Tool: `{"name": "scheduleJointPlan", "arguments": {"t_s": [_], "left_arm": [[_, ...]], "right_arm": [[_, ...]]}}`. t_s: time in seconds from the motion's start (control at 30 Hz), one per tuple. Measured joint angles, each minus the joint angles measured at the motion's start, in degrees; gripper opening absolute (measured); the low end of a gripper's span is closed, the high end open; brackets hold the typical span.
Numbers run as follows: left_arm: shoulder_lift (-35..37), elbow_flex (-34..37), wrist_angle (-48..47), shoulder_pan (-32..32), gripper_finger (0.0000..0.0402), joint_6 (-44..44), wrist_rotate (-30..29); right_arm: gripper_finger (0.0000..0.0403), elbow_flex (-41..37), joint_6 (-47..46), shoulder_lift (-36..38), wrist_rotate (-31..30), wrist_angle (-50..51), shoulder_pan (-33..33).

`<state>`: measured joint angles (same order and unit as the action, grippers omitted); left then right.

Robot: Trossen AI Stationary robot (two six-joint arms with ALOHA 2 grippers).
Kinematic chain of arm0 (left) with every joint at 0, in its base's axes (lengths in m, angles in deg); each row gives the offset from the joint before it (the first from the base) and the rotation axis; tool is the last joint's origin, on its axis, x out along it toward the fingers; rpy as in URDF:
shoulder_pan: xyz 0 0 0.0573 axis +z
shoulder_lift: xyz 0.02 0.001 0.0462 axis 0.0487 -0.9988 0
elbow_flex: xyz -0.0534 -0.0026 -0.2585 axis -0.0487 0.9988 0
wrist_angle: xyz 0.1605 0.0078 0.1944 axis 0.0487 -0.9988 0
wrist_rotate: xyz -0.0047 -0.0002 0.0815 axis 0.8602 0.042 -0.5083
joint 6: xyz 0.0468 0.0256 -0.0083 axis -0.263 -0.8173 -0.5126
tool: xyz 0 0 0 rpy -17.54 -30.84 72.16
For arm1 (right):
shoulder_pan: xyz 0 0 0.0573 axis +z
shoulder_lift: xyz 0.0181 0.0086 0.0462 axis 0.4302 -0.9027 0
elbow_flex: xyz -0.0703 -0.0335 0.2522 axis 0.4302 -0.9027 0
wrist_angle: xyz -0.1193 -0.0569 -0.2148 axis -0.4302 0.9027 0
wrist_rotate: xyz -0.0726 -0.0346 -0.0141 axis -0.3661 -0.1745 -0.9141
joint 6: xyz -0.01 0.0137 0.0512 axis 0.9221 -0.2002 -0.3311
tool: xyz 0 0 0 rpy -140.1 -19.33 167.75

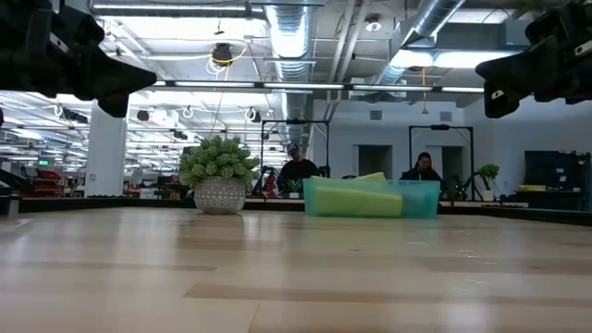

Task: Roll microfiber towels into tight, uniform cylinder then place into a basket
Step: Return to Home Position

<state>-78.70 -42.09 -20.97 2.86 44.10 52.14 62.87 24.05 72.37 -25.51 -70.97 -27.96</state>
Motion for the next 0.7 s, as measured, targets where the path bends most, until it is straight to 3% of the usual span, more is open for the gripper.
{"name": "scheduleJointPlan", "arguments": {"t_s": [0.17,0.7], "left_arm": [[0.0,0.0,0.0,0.0,0.0000,5.0,0.0],[0.0,0.1,0.0,0.0,0.0000,5.2,0.0]], "right_arm": [[0.0026,0.0,0.0,0.0,0.0,0.0,0.1],[0.0028,0.0,0.0,0.0,0.0,0.0,0.1]]}}
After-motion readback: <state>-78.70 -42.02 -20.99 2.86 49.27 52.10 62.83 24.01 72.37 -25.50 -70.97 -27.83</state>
